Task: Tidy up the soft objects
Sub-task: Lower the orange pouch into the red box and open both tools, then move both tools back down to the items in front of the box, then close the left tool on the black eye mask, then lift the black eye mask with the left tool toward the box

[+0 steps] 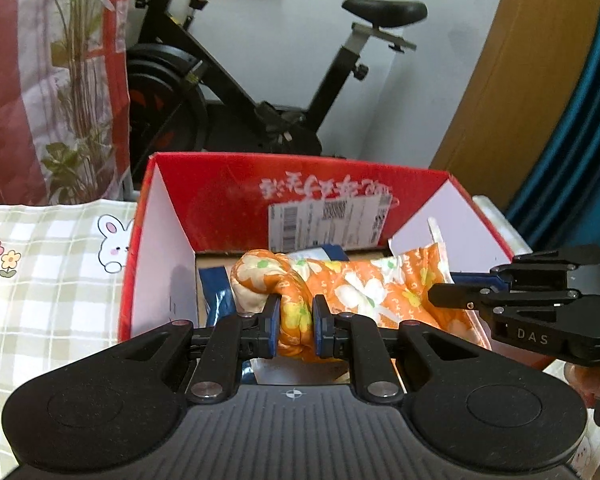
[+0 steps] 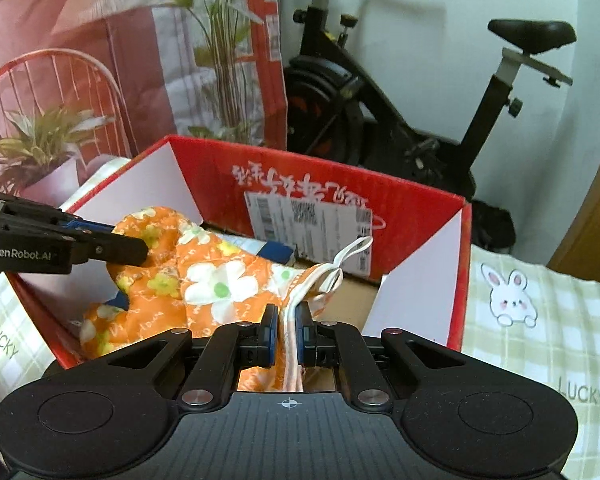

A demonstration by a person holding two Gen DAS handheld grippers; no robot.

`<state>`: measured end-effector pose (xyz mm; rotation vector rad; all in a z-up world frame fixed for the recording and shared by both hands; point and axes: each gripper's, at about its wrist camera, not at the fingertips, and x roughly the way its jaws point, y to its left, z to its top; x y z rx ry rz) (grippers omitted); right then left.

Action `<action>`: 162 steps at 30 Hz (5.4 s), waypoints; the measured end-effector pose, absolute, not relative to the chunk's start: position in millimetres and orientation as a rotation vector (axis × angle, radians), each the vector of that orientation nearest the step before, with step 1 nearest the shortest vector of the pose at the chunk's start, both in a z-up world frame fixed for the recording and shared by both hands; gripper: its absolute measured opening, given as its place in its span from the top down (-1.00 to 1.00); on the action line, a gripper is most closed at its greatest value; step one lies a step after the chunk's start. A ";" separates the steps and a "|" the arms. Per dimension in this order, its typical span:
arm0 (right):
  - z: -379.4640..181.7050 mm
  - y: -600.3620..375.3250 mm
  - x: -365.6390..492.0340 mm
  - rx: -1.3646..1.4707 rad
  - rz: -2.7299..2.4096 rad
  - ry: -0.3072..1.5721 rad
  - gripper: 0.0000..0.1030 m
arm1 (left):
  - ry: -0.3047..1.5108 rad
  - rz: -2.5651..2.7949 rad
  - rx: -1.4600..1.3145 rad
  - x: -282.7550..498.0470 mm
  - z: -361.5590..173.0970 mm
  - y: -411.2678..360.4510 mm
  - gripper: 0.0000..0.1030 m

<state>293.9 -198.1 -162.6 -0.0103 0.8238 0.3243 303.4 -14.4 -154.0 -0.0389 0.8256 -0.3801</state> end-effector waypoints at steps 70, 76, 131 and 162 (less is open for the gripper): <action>-165.9 -158.1 67.5 0.050 0.243 0.770 -0.99 | 0.790 -0.310 -0.026 78.1 -175.8 23.1 -0.86; -186.4 -150.7 42.5 0.033 0.257 0.844 -0.99 | 0.823 -0.343 -0.023 71.5 -189.2 15.4 -0.78; -223.8 -155.3 37.4 0.026 0.234 0.863 -0.75 | 0.868 -0.284 -0.137 85.3 -228.9 24.1 -0.07; -185.6 -170.1 31.5 0.170 0.272 0.741 0.38 | 0.762 -0.327 -0.145 62.8 -202.0 25.0 0.49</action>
